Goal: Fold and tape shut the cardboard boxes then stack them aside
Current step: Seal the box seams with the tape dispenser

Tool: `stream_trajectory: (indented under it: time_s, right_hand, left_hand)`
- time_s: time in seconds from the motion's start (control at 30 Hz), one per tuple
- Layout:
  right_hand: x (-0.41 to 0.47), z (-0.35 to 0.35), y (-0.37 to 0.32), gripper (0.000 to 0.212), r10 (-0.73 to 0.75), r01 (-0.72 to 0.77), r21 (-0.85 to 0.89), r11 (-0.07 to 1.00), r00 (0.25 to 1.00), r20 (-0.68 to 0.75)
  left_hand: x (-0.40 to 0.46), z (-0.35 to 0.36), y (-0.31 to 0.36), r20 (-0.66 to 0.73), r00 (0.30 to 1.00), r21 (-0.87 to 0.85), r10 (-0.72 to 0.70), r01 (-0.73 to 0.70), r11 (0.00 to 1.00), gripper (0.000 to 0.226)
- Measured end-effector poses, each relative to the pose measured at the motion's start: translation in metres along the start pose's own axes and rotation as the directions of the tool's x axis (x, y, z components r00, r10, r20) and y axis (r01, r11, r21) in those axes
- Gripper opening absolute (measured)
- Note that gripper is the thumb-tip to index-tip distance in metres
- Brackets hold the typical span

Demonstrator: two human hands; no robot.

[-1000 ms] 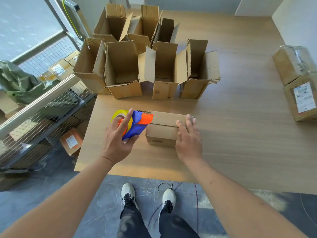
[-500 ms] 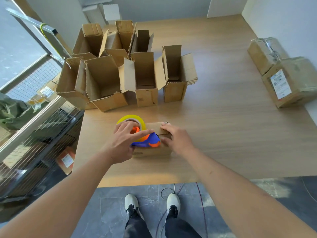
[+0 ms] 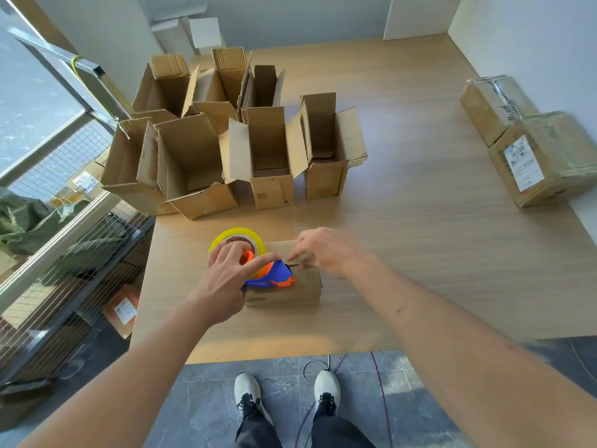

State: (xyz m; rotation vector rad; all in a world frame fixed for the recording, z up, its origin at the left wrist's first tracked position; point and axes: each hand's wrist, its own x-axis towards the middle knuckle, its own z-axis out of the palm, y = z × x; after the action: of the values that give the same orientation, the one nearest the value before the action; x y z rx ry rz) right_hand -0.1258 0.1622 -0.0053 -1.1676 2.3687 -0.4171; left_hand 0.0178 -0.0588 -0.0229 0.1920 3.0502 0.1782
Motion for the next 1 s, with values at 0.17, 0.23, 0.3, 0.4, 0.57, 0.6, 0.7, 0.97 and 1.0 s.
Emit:
stream_trajectory:
  time_s: [0.17,0.23,0.3,0.4,0.57,0.6,0.7,0.97,1.0]
  right_hand:
    - [0.011,0.016,0.002,0.030,-0.076,0.076,0.132,0.988,0.997,0.000]
    - [0.013,0.018,0.004,0.029,-0.073,0.074,0.157,0.985,0.997,-0.010]
    - [0.013,0.016,0.007,0.030,-0.074,0.071,0.174,0.982,0.997,0.006]
    - [0.014,0.011,0.009,0.035,-0.061,0.047,0.206,0.978,0.996,0.063]
    - [0.015,0.009,0.005,0.033,-0.041,0.030,0.201,0.979,0.998,0.051]
    - [0.015,0.009,0.004,0.032,-0.039,0.028,0.204,0.979,0.998,0.051]
    - [0.014,0.009,0.003,0.028,-0.030,0.022,0.206,0.978,0.999,0.036]
    - [0.007,0.013,0.001,0.024,0.012,-0.013,0.212,0.977,1.000,0.008]
    - [0.006,0.013,0.001,0.024,0.024,-0.027,0.223,0.974,1.000,0.020]
  left_hand:
    - [0.001,-0.001,0.000,-0.020,1.000,0.001,0.011,-0.011,1.000,0.107]
    - [0.000,-0.002,-0.001,-0.021,1.000,-0.001,0.010,-0.010,1.000,0.107]
    - [0.000,-0.002,0.000,-0.020,1.000,0.001,0.012,-0.012,1.000,0.106]
    - [0.000,-0.003,0.000,-0.026,1.000,0.002,0.015,-0.015,1.000,0.106]
    - [-0.001,-0.004,0.001,-0.039,0.999,0.010,0.028,-0.028,1.000,0.108]
    - [-0.001,-0.005,0.001,-0.041,0.999,0.012,0.029,-0.029,1.000,0.109]
    - [-0.001,-0.006,0.002,-0.032,0.999,0.015,0.028,-0.028,1.000,0.110]
    - [0.000,-0.008,0.002,0.002,1.000,0.011,0.011,-0.011,1.000,0.110]
    - [0.000,-0.008,0.003,0.000,1.000,0.012,0.010,-0.010,1.000,0.110]
